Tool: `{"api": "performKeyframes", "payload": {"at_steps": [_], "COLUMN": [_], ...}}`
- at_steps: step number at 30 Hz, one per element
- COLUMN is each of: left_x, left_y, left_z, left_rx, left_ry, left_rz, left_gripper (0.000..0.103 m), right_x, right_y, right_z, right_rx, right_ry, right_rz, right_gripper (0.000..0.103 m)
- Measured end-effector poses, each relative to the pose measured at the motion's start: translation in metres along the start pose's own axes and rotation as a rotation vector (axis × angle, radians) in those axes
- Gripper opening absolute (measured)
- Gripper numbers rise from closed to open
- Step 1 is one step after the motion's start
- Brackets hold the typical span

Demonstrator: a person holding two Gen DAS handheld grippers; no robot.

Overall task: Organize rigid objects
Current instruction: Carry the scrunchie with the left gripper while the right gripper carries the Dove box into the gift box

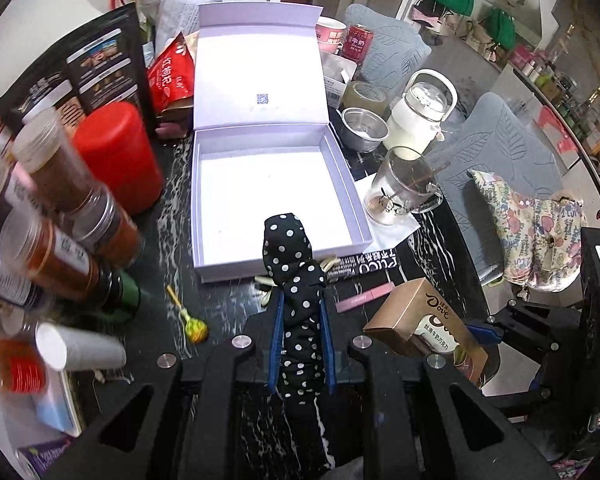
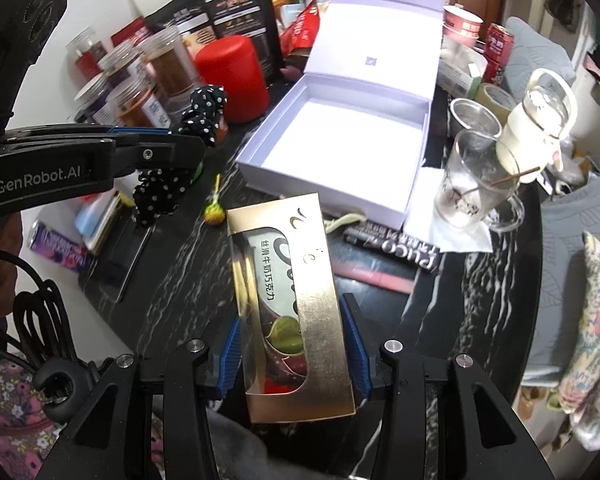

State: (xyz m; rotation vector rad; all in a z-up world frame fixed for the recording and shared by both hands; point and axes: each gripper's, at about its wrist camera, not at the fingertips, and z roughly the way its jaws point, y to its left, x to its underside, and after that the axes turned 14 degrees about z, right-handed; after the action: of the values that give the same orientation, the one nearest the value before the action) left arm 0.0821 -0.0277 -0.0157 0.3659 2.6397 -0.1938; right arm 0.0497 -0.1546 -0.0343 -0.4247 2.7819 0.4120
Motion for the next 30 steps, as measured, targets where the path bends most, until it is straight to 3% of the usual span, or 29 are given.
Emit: {"api": "performKeyframes", "payload": {"at_steps": [18,30], "left_x": [-0.049,-0.076], "left_y": [0.056,0.093], "left_z": [0.062,0.106], "left_rx": [0.012,0.015], "left_ry": [0.051,0.043], "left_rz": [-0.06,-0.076], "left_gripper": [0.017,0.017], "right_x": [-0.081,-0.142], "right_y": [-0.005,-0.019], "right_z": [0.049,0.091], "right_rx": [0.015,0.042], "right_ry": [0.041,0.007], "right_rz": [-0.006,0.034], "right_gripper": [0.045,0.045]}}
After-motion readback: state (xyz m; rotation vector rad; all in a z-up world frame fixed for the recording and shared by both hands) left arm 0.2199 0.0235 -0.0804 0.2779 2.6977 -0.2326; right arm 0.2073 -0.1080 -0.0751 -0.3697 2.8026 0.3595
